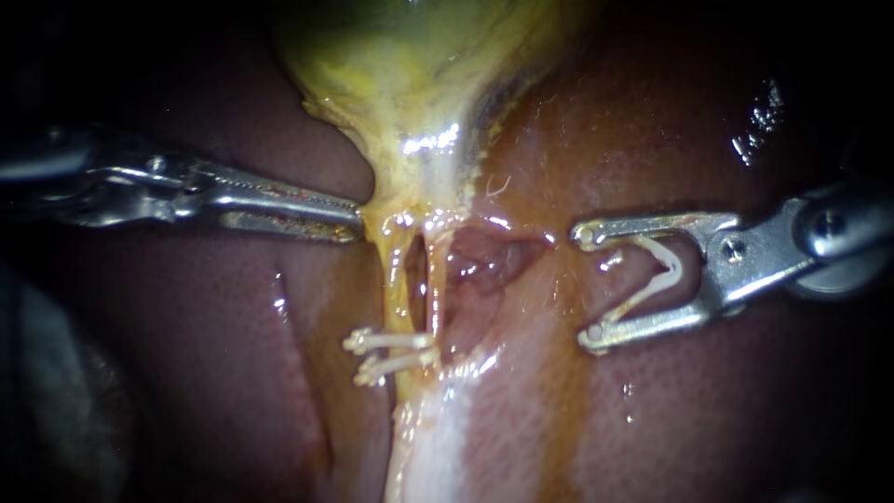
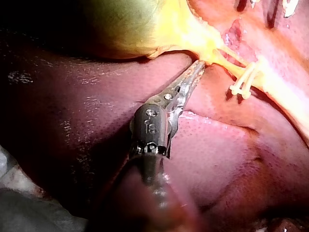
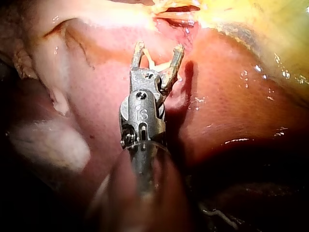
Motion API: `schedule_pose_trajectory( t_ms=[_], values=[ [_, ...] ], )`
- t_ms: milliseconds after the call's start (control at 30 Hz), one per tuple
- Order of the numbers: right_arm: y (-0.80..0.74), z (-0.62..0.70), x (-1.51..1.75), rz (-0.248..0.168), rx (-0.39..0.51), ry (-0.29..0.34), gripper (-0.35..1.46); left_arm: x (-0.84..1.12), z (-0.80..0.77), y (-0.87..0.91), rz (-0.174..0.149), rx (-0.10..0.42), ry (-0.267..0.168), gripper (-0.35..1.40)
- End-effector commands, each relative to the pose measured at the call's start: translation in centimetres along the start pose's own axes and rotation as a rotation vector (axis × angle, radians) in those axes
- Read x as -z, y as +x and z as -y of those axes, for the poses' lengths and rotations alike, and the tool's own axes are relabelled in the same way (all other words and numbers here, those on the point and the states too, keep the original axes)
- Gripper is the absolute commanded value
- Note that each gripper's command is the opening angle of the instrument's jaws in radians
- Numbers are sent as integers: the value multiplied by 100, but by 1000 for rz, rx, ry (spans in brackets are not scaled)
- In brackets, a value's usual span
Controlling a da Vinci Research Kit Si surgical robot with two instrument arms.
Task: Clipping third clip left tube
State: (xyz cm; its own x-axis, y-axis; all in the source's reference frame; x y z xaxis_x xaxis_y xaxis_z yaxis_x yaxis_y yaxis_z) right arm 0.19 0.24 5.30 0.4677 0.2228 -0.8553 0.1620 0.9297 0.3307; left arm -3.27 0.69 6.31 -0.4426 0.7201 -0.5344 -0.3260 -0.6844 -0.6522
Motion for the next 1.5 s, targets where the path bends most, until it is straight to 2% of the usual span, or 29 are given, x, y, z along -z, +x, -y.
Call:
schedule_pose_trajectory(
  t_ms=[33, 300, 433, 633, 833, 1000, 1133, 1267, 1500],
  values=[
    [0, 0, 0, 0, 0, 0, 50, 2, -1, 0, 1, -2, -3, -35],
    [1, 1, -1, 3, 0, 0, 50, 32, -8, 18, 7, 13, -28, -35],
    [1, 0, -1, 3, 0, 0, 50, 49, -9, 27, 6, 17, -22, -35],
    [6, -2, -6, -9, 2, 16, 50, 59, -9, 30, 7, 18, -16, -35],
    [21, -5, -29, -51, -125, 46, 50, 59, -10, 30, 4, 19, -17, -35],
    [39, -8, -62, -117, -238, 51, 50, 59, -10, 30, 4, 19, -17, -35],
    [48, -10, -87, -139, -297, 63, 50, 59, -10, 30, 4, 19, -17, -35],
    [47, -11, -111, -136, -338, 65, 49, 59, -10, 30, 4, 18, -17, -35],
    [26, -20, -143, -132, -434, 57, 49, 59, -10, 30, 4, 19, -17, -35]
  ],
)
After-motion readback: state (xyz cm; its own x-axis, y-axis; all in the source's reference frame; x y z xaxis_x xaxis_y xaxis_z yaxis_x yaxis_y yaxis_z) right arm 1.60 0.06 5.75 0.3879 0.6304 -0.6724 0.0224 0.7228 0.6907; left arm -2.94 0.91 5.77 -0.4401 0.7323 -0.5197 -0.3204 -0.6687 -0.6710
